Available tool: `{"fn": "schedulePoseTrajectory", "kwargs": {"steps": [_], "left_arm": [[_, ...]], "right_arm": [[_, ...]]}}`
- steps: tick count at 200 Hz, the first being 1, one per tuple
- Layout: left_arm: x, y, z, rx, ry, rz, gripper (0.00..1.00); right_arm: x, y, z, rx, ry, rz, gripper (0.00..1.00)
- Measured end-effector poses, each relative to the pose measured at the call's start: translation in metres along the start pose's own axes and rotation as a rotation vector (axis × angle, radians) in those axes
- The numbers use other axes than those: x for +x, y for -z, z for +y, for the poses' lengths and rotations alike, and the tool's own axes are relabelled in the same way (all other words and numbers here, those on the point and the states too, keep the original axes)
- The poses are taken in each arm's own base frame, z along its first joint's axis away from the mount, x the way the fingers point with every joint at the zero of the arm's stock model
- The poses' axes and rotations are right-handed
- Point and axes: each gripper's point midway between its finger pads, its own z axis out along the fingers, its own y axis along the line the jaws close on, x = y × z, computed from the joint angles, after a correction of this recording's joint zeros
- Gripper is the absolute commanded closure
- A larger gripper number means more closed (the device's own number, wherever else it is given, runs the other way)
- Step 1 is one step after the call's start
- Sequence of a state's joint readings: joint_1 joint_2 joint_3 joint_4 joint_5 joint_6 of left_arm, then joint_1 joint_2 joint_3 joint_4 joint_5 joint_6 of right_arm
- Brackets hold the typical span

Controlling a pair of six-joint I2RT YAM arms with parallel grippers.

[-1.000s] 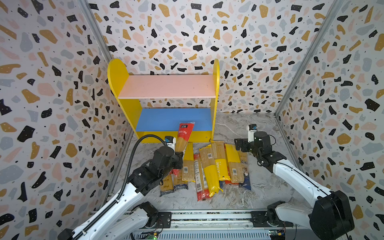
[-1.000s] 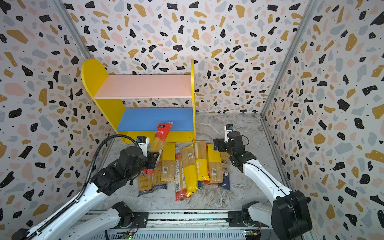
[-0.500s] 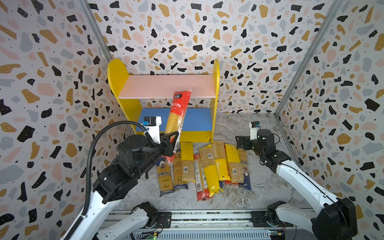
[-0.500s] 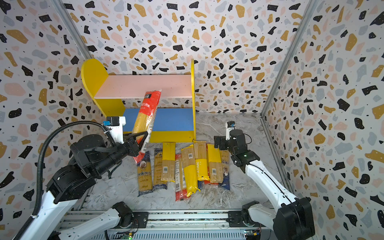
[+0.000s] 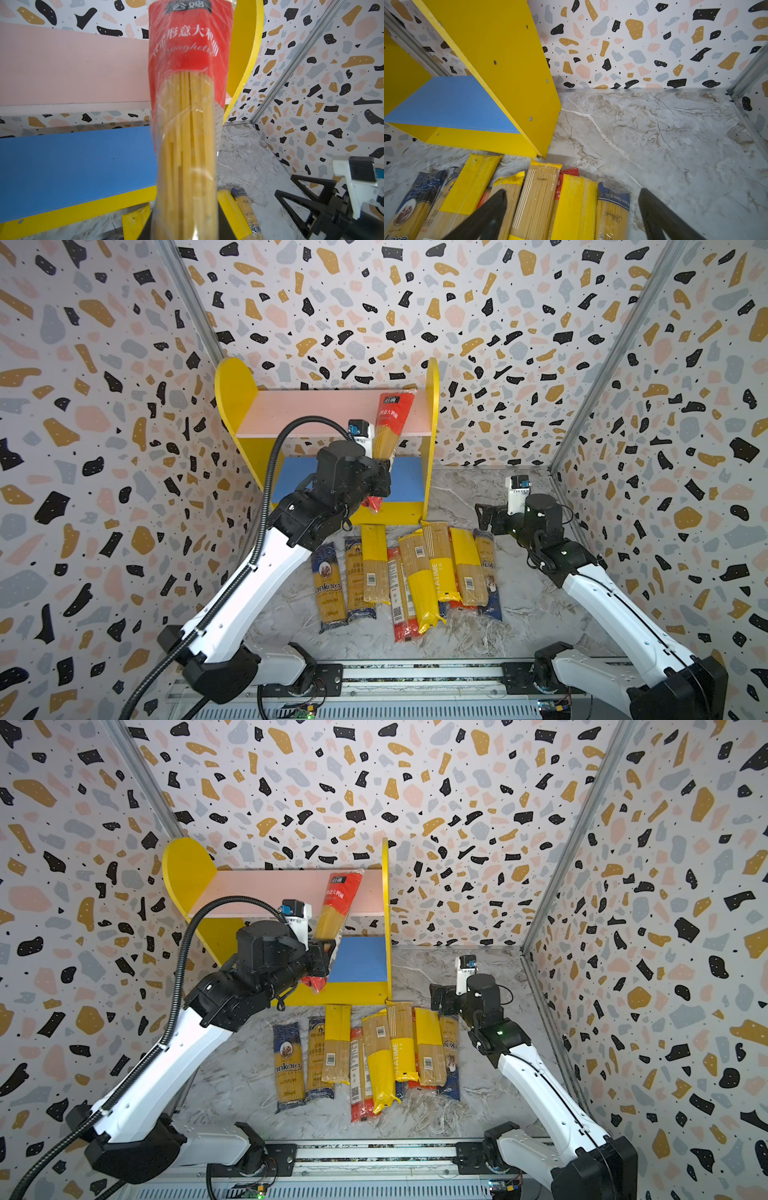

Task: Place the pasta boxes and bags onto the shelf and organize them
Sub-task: 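Raise the red-topped bag with the left gripper above the pink shelf, then lower the bag onto the pink shelf's far corner and open the left gripper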

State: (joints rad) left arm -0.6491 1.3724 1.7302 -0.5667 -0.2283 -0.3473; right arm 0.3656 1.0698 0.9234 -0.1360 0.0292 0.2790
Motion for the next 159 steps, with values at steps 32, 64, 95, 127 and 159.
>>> {"fn": "schedulePoseTrajectory", "kwargs": {"steps": [32, 64, 95, 127, 159], "left_arm": [[-0.039, -0.017, -0.015, 0.020, 0.015, -0.097, 1.00], [-0.080, -0.020, -0.025, 0.036, 0.038, -0.215, 1.00], [-0.118, -0.027, -0.036, 0.046, 0.066, -0.313, 1.00], [-0.133, -0.047, -0.040, 0.038, 0.084, -0.356, 1.00], [-0.129, -0.075, -0.037, 0.022, 0.098, -0.344, 1.00]], "right_arm": [[0.004, 0.000, -0.001, 0.004, 0.001, 0.017, 0.01], [0.005, -0.001, -0.001, 0.006, 0.001, 0.024, 0.01], [0.002, -0.003, -0.001, 0.010, 0.001, 0.022, 0.01], [-0.010, -0.001, 0.000, 0.013, 0.000, 0.001, 0.01], [-0.024, 0.003, 0.000, 0.023, -0.001, -0.031, 0.01]]}}
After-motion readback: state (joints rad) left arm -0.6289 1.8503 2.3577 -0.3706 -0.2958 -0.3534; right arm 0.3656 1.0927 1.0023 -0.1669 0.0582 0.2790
